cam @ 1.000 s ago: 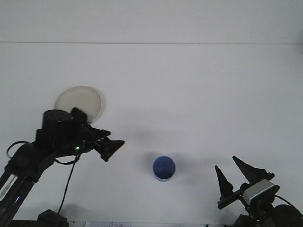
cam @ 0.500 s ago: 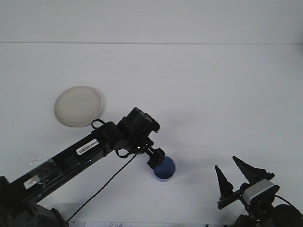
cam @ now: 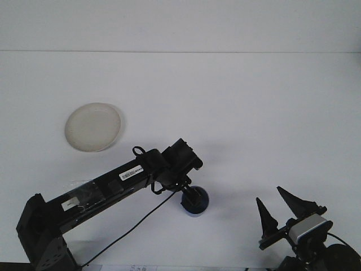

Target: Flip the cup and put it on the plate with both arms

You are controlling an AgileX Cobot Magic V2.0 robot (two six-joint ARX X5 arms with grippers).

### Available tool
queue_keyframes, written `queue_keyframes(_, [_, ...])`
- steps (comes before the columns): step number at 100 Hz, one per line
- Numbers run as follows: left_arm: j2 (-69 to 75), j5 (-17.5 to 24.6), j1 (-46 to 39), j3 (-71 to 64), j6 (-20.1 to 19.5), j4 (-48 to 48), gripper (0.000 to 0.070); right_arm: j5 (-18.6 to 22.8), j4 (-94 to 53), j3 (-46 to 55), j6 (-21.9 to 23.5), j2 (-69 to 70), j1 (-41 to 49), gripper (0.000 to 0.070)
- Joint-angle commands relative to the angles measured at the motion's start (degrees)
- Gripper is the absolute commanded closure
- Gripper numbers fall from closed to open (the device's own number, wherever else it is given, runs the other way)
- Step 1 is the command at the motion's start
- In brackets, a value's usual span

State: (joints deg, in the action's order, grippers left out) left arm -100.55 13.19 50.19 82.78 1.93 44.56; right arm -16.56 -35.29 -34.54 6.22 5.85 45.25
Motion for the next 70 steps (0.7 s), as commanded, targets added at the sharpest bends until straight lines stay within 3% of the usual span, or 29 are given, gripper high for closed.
queue_keyframes(1, [-1.9, -0.3, 0.9, 1.2, -1.4, 0.4, 0.03, 0.0, 0.5, -0.3, -0.5, -0.1, 0.5, 0.0259])
queue_keyframes(29, [-2.6, -0.3, 1.7, 1.2, -3.1, 0.8, 0.07, 0.0, 0.5, -0.3, -0.5, -0.1, 0.5, 0.0259])
queue_keyframes(53, [-2.5, -0.5, 1.6, 3.2, -4.8, 4.7, 0.0695, 0.0, 0.5, -0.3, -0.5, -0.1, 0.5, 0.0259])
queue_keyframes(70, [-1.2, -6.0, 0.5, 8.6, -6.2, 10.5, 0.0694, 0.0, 0.5, -0.3, -0.5, -0.1, 0.5, 0.0259])
